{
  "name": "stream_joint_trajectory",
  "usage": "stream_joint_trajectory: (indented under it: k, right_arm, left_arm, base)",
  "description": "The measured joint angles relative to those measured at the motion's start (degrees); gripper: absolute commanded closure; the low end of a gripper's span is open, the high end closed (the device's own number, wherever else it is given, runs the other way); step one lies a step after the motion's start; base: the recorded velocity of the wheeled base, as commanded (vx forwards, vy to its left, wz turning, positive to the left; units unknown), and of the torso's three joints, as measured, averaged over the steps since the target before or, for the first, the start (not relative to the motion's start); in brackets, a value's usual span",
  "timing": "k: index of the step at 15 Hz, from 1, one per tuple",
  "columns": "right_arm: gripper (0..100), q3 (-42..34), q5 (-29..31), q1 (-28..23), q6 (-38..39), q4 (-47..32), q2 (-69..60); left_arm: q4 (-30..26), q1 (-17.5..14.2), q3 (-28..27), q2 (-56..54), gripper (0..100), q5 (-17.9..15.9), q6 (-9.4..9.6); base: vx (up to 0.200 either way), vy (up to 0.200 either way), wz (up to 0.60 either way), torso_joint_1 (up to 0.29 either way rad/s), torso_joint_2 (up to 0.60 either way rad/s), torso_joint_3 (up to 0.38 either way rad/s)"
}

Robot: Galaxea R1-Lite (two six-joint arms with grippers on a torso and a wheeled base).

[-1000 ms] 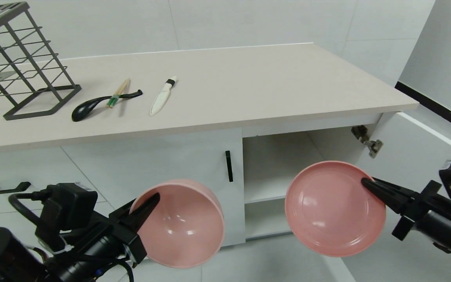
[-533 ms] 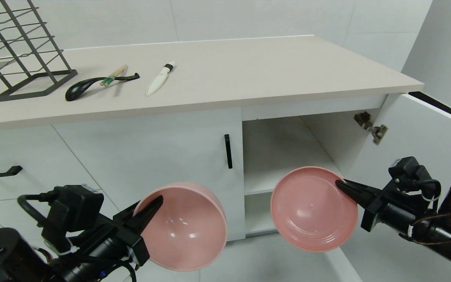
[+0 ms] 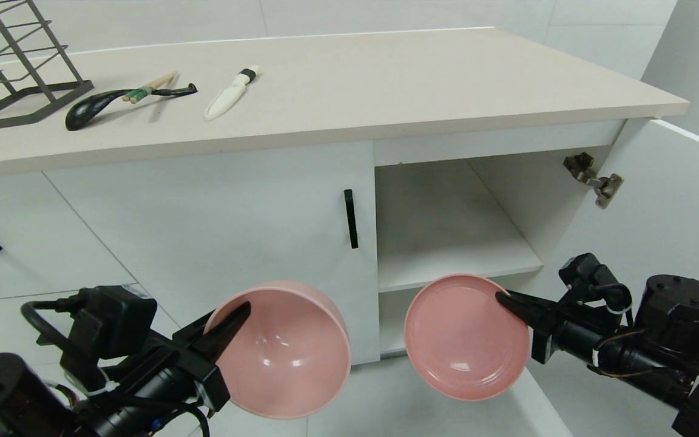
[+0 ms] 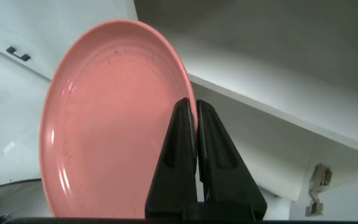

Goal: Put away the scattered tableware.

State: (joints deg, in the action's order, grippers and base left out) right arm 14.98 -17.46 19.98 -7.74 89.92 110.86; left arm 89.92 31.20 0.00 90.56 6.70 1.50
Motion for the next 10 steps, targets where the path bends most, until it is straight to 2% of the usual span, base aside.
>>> stream_joint_trajectory:
  k: [4, 7, 10]
  right_arm:
    - [100, 0.0, 0.0, -0.1, 0.0, 0.0, 0.2]
    - [100, 0.1, 0.0, 0.1, 0.0, 0.0, 0.3]
    - [100, 0.2, 0.0, 0.1, 0.0, 0.0, 0.4]
  left_arm:
    - [0.0, 0.0, 0.0, -1.0, 100, 0.0, 0.05]
    - [0.0, -0.1, 0.0, -1.4, 100, 0.2, 0.02]
    - [0.0, 0.4, 0.0, -1.6, 100, 0.0, 0.57]
  base:
    - [0.000, 0.000, 0.00, -0.002, 0.00, 0.025]
    - [0.200, 0.000, 0.00, -0.001, 0.01, 0.030]
    - [0.000, 0.000, 0.00, 0.000, 0.00, 0.000]
